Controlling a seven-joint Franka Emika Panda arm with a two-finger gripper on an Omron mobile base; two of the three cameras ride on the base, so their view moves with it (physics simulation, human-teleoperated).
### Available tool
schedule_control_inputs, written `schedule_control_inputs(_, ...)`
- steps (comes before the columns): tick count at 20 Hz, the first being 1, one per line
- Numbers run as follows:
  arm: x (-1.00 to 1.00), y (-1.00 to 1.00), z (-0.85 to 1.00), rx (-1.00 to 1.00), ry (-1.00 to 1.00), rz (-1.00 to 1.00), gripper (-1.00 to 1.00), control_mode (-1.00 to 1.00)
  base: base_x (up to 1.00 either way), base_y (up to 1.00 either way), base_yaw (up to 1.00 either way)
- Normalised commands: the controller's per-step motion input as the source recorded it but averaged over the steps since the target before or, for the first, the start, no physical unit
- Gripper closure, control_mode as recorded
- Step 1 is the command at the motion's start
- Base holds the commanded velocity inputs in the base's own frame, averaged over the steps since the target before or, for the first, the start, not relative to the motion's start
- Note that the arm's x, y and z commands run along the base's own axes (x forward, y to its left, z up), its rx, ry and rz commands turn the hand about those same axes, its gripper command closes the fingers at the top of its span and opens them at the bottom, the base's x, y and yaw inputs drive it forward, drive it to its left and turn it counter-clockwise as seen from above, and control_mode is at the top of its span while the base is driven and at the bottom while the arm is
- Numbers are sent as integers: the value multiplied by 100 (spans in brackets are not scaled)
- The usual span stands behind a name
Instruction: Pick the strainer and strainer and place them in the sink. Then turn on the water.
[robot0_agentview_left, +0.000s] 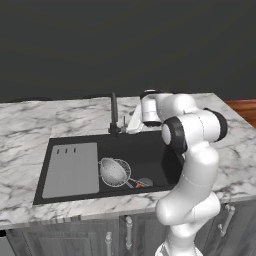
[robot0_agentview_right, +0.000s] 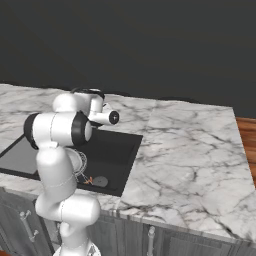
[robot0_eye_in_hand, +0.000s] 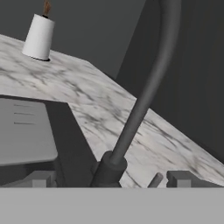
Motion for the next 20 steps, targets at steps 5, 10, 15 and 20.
schedule_control_inputs(5,13,0,-9,0,0,0,-100,-100,0,0,0)
schedule_control_inputs(10,15,0,-7,0,0,0,-100,-100,0,0,0)
schedule_control_inputs(15,20,0,-6,0,0,0,-100,-100,0,0,0)
schedule_control_inputs(20,18,0,-8,0,0,0,-100,-100,0,0,0)
